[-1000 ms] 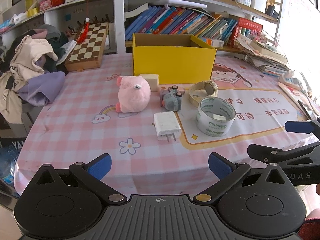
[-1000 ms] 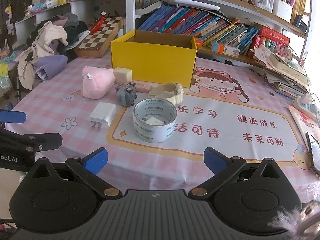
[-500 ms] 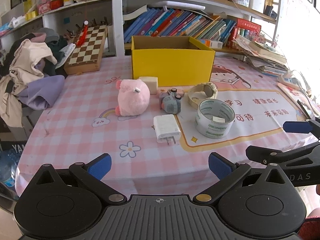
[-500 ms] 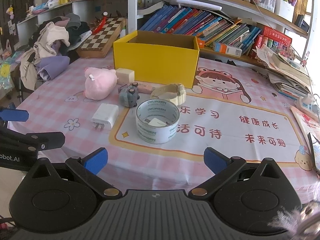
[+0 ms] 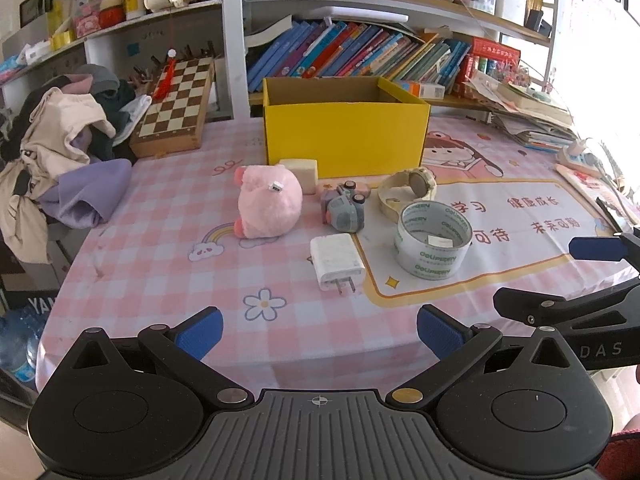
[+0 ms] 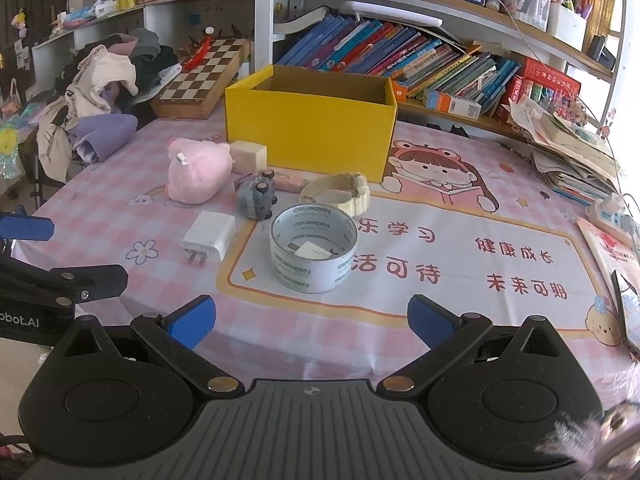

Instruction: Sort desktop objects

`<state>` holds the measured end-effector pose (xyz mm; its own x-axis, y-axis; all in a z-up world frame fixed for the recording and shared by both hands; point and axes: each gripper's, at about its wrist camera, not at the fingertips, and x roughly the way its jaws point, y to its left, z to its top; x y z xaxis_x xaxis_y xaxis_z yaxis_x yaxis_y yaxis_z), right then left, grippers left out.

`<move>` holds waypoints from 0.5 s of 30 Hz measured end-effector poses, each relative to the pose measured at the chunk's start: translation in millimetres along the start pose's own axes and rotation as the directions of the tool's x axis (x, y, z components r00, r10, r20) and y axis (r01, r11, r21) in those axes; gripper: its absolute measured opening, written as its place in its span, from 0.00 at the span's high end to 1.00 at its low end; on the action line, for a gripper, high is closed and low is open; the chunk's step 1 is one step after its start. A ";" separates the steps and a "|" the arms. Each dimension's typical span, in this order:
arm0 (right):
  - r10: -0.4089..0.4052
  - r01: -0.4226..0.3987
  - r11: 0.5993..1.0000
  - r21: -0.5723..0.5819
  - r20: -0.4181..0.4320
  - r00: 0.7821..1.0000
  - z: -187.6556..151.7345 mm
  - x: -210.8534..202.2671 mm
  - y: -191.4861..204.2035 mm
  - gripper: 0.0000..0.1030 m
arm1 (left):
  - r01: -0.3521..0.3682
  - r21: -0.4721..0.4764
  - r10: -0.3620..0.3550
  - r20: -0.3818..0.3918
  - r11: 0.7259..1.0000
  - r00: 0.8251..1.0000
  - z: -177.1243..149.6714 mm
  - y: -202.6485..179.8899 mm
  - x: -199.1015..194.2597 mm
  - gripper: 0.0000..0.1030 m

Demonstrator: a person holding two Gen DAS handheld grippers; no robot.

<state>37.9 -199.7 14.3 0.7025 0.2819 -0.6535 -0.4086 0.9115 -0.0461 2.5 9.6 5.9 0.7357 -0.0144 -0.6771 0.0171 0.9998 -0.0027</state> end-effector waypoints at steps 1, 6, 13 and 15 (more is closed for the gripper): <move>-0.001 0.001 1.000 -0.001 0.000 1.000 0.0 0.2 0.2 0.00 | 0.000 0.002 0.000 0.001 1.000 1.000 0.1 -0.1 0.1 0.00; 0.001 -0.001 1.000 0.002 -0.003 1.000 0.8 1.9 -0.1 0.00 | 0.004 0.007 -0.004 0.002 1.000 1.000 0.5 0.4 0.9 0.00; 0.003 -0.003 1.000 0.000 -0.004 1.000 4.5 5.4 2.3 0.00 | 0.016 0.010 -0.016 -0.003 1.000 1.000 2.0 3.6 2.8 0.00; 0.000 0.000 1.000 -0.002 -0.002 1.000 5.9 6.2 3.1 0.00 | 0.021 0.010 -0.021 -0.003 1.000 1.000 2.8 4.9 3.8 0.00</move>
<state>44.4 -193.4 14.6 0.7013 0.2816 -0.6549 -0.4098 0.9109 -0.0472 7.2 14.5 5.4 0.7332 -0.0353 -0.6791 0.0395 0.9992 -0.0094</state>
